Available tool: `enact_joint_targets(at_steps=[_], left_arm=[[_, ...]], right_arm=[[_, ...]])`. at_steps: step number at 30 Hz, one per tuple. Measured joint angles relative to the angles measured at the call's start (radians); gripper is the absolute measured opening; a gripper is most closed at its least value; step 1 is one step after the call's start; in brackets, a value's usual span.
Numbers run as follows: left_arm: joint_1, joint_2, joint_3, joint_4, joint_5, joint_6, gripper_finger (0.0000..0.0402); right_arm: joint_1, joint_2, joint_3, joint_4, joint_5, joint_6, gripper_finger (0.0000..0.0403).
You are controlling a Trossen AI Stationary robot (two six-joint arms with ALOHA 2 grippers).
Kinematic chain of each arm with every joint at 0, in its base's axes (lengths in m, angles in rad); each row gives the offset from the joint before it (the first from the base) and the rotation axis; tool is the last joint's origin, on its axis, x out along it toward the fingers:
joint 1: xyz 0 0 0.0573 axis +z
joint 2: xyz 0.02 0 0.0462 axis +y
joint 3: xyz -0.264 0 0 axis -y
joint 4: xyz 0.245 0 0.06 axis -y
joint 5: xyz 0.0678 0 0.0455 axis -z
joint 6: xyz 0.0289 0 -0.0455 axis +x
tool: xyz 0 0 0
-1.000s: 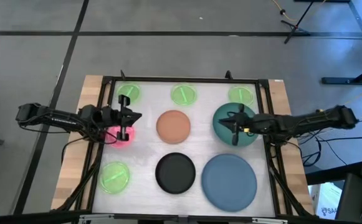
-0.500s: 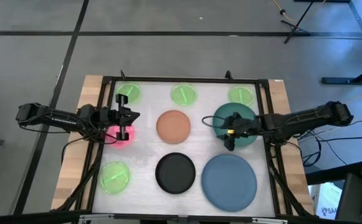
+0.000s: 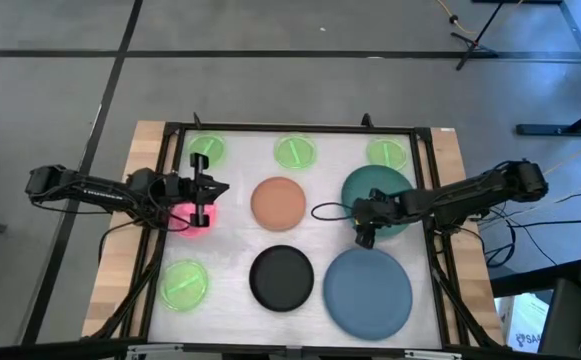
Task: Stack plastic plates
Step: Stack the green plate on top of the blue plate
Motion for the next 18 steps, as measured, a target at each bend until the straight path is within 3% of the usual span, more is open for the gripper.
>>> enact_joint_targets(at_steps=[6,15,18], left_arm=[[0.000,0.000,0.000,0.004,0.000,0.000,0.0009],[0.000,0.000,0.000,0.004,-0.001,-0.001,0.0009],[0.000,0.000,0.000,0.001,-0.001,0.001,0.0009]], right_arm=[[0.000,0.028,0.000,-0.003,0.043,-0.001,0.0165],[0.000,0.028,0.000,-0.004,0.069,-0.025,0.0021],[0.000,0.027,0.000,-0.002,0.073,-0.053,0.0009]])
